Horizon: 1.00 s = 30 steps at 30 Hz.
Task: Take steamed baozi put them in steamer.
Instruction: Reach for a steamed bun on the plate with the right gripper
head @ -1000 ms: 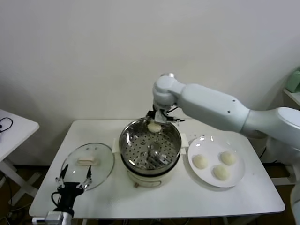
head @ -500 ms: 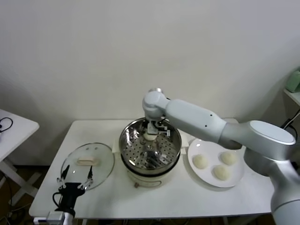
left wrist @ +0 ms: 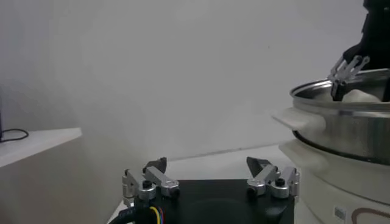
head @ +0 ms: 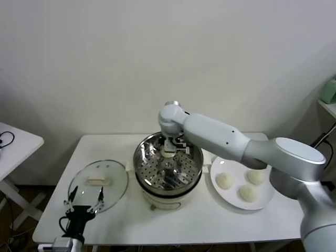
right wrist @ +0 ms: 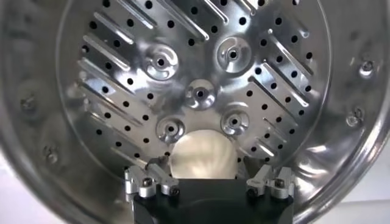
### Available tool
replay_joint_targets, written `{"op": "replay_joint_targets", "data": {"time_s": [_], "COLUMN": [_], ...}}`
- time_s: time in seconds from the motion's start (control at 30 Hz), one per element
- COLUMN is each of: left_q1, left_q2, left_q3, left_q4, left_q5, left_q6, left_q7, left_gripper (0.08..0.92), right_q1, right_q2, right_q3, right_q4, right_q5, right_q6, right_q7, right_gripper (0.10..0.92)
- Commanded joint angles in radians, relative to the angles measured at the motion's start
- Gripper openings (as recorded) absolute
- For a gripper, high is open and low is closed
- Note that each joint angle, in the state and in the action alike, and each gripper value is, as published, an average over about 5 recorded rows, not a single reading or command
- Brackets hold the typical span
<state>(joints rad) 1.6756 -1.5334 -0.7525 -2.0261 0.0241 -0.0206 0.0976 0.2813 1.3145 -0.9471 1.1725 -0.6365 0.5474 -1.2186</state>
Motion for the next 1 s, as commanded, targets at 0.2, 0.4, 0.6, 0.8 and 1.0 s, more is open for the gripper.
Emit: {"op": "replay_joint_targets", "data": {"time_s": [0.2,0.4,0.6,0.8,1.0], "left_q1": [-0.003,-0.012,-0.019,-0.020,-0.020], "left_q2": [0.000,0.005,0.006,0.007,0.005], "left_q3": [0.007,0.020,0.042,0.056,0.060], "left_q4": [-0.003,-0.005,-0.014,-0.018,-0.023], "left_q5": [0.000,0.000,0.004,0.010,0.012], "left_q6": [0.005,0.009,0.014,0.016,0.017], "left_q7": [-0.004,-0.004,-0.003,0.000,-0.001], "left_gripper": [0.823,0.823,0.823,0.823,0.823], "right_q1": [0.245,0.450,0.407,0.180,-0.036], "right_q2": [-0.255,-0.461,-0.599,-0.690,-0.673], "right_q3": [-0.063,-0.302,-0.370,-0.272,-0.148], "right_q4": [0.190,0.207,0.141,0.122,0.063], "right_q5": [0.366,0.838,0.972,0.944,0.846], "right_q6": [-0.134,-0.449,-0.583,-0.671,-0.694], "right_q7": [-0.036,0.040,0.046,0.043,0.063], "right_gripper": [0.823,0.823,0.823,0.823,0.823]}}
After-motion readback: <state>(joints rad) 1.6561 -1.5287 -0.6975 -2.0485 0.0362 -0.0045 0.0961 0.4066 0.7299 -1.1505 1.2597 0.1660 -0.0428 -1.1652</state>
